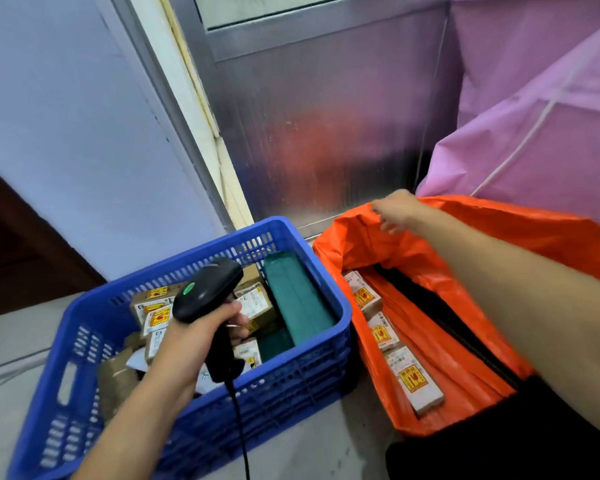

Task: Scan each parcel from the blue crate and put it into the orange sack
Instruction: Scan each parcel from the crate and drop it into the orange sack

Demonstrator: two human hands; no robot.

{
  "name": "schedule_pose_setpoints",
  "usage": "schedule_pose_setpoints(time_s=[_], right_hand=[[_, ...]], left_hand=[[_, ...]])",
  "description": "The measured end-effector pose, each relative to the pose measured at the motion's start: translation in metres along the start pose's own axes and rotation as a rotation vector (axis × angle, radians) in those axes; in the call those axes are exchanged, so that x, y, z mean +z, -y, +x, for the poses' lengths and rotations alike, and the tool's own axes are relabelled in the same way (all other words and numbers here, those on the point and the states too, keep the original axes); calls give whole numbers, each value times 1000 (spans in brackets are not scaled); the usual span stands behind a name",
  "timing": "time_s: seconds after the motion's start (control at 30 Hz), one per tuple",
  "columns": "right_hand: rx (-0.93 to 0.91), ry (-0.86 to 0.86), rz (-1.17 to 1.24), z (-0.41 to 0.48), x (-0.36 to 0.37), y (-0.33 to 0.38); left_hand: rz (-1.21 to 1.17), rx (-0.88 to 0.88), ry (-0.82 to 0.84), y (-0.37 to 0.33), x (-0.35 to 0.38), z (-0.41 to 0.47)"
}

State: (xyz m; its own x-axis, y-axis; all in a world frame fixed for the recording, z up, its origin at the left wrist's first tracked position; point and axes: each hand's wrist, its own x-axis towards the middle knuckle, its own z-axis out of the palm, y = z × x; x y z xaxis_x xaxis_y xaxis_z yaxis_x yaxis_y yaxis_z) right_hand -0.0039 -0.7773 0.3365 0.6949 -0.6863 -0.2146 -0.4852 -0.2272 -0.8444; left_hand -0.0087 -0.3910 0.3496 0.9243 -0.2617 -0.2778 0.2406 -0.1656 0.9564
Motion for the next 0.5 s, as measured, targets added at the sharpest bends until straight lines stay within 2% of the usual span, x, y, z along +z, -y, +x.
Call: schedule_pose_setpoints(time_s=[0.13, 0.27, 0.37, 0.5], right_hand=[[-184, 40, -72, -29, -7, 56], [-308, 59, -160, -60, 19, 71], [-397, 58, -347, -79, 50, 52], [-462, 156, -701, -89, 89, 38]], left_hand=[[-25, 120, -31, -23, -38, -1], [-97, 123, -100, -20, -70, -5], [-206, 51, -127, -9, -84, -11], [-111, 91, -126, -6, -102, -18]])
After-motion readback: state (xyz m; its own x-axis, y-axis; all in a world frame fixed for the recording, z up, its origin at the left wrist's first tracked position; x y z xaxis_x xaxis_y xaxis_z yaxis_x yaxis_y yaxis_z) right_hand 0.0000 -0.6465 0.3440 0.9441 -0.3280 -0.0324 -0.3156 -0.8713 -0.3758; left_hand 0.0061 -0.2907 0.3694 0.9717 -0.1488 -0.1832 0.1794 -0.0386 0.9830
